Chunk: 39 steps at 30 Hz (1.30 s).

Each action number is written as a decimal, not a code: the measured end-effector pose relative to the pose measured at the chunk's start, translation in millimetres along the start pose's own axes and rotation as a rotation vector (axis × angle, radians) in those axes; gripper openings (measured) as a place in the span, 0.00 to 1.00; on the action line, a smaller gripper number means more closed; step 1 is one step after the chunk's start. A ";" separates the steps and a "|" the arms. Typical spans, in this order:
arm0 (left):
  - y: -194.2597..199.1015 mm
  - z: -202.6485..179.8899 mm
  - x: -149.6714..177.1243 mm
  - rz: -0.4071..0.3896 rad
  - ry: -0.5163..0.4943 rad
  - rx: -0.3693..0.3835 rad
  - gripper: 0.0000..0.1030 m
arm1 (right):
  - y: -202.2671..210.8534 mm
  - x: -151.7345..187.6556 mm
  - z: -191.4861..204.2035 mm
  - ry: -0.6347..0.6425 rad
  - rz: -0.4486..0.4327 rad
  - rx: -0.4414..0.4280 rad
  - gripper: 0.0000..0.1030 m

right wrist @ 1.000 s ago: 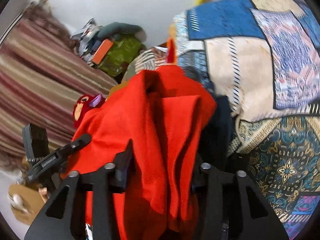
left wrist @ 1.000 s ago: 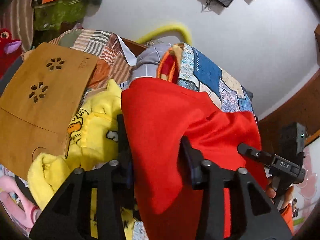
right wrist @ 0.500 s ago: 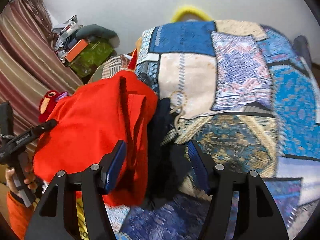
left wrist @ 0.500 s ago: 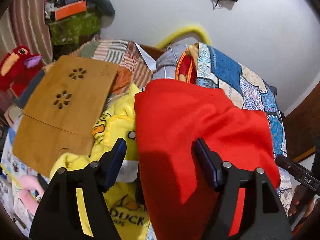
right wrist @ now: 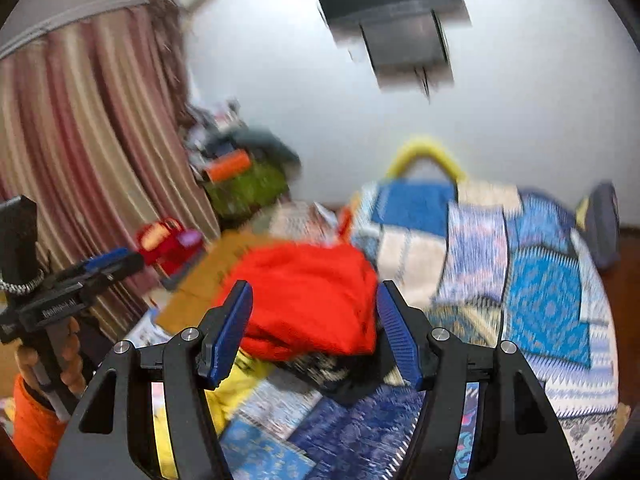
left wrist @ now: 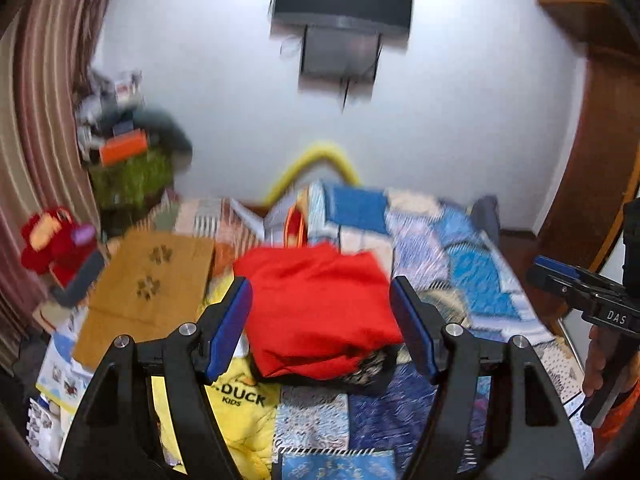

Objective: Fold large clothes

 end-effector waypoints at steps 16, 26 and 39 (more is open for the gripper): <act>161.8 -122.9 56.3 -0.374 -0.168 -0.084 0.68 | 155.7 39.9 45.8 0.062 -0.362 0.001 0.59; 169.3 -130.2 88.6 -0.394 -0.145 -0.150 0.93 | 155.8 53.1 43.3 0.075 -0.355 0.092 0.78; 166.1 -125.3 101.7 -0.385 -0.135 -0.169 1.00 | 157.5 64.2 38.7 0.079 -0.333 0.124 0.83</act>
Point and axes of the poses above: each gripper's, at about its wrist camera, not at the fingertips, and y roughly against the way its jaws point, z to its left, x to its underside, the point moved 7 cm from there along -y, roughly the way its jaws point, and after that the axes turned 14 degrees about x, right-handed, at the moved point
